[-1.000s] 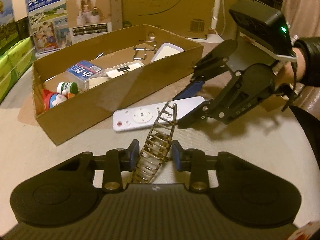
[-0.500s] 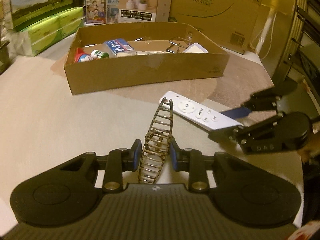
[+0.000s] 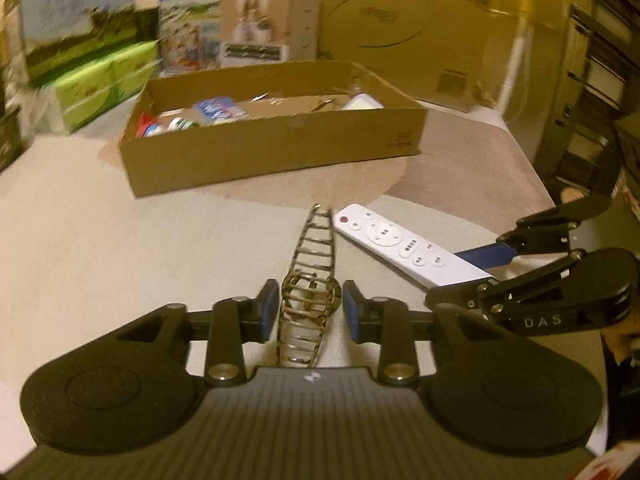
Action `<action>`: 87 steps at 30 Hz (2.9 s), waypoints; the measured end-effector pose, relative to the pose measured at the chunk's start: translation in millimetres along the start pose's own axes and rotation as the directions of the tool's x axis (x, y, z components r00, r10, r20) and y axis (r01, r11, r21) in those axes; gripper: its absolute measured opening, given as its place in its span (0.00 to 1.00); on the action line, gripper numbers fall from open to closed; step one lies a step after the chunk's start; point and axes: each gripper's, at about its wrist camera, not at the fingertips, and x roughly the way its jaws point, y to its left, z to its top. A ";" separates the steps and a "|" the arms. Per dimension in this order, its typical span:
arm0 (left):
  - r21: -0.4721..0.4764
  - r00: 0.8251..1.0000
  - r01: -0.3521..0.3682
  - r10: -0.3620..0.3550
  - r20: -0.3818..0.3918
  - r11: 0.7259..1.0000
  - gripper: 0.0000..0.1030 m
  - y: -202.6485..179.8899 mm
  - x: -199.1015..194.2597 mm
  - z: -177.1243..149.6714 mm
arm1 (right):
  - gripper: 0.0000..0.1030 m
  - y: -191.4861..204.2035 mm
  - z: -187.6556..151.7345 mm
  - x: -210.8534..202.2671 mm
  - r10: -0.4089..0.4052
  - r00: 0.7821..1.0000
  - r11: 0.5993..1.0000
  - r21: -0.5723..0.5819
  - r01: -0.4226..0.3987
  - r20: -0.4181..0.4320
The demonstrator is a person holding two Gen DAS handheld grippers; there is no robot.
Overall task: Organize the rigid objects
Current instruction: 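Carry the wire spring and white remote in both grippers over the cardboard box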
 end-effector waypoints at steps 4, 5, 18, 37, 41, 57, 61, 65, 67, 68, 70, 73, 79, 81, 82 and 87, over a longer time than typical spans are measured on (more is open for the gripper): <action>0.077 1.000 0.014 -0.014 0.003 0.997 0.36 -4.6 3.3 0.1 | 0.48 2.1 -2.4 -0.4 0.004 1.000 1.000 0.013 -0.004 0.020; 0.086 1.000 0.015 -0.016 0.001 0.996 0.37 -5.8 5.0 -0.7 | 0.49 3.1 -2.9 -0.1 0.000 1.000 1.000 0.011 0.000 0.024; 0.049 1.000 -0.018 0.018 0.003 0.999 0.30 -1.7 19.3 -11.0 | 0.51 5.7 0.5 10.7 -0.045 0.996 0.999 0.001 0.045 0.079; -0.054 0.996 -0.086 0.085 -0.010 0.995 0.24 -5.9 14.9 -8.4 | 0.38 11.4 7.7 19.8 -0.075 0.994 0.997 -0.030 0.077 0.080; -0.077 0.996 -0.089 0.088 -0.012 0.993 0.24 -6.0 10.3 -6.8 | 0.38 11.8 7.0 15.7 -0.071 0.994 0.997 -0.023 0.073 0.081; -0.132 0.994 -0.101 0.104 0.018 0.986 0.24 -3.4 -12.1 7.4 | 0.38 10.6 15.8 -21.4 -0.079 0.986 0.996 0.049 0.073 0.150; -0.140 0.993 -0.110 0.115 0.030 0.984 0.24 -1.1 -18.4 16.2 | 0.38 8.1 22.0 -29.6 -0.091 0.982 0.995 0.056 0.083 0.166; -0.150 0.991 -0.120 0.127 0.040 0.981 0.24 3.5 -23.2 24.9 | 0.38 4.3 31.2 -37.1 -0.109 0.977 0.993 0.069 0.098 0.183; -0.155 0.990 -0.125 0.133 0.045 0.980 0.24 6.3 -25.2 29.0 | 0.38 2.3 35.2 -39.9 -0.115 0.975 0.992 0.072 0.103 0.190; -0.156 0.989 -0.127 0.136 0.048 0.979 0.24 7.5 -26.0 30.7 | 0.38 1.4 37.4 -41.4 -0.118 0.974 0.992 0.073 0.105 0.194; -0.161 0.988 -0.132 0.143 0.054 0.978 0.24 10.1 -27.4 34.5 | 0.38 -0.8 41.8 -44.0 -0.121 0.972 0.991 0.077 0.108 0.200; -0.163 0.987 -0.138 0.150 0.060 0.977 0.24 12.8 -29.3 39.1 | 0.38 -3.1 46.1 -47.3 -0.125 0.970 0.991 0.079 0.111 0.210; -0.166 0.985 -0.143 0.157 0.072 0.976 0.24 20.3 -31.2 52.7 | 0.38 -8.2 57.1 -53.2 -0.128 0.966 0.991 0.077 0.114 0.226; -0.170 0.984 -0.142 0.158 0.082 0.975 0.24 25.2 -32.3 60.5 | 0.38 -10.7 62.0 -55.2 -0.128 0.965 0.991 0.073 0.114 0.230; -0.169 0.983 -0.144 0.160 0.086 0.975 0.24 27.5 -32.9 64.6 | 0.38 -12.2 64.8 -56.1 -0.128 0.964 0.991 0.072 0.114 0.233; -0.164 0.981 -0.146 0.165 0.105 0.976 0.24 41.1 -34.7 90.1 | 0.38 -18.5 81.7 -58.4 -0.126 0.962 0.992 0.049 0.117 0.243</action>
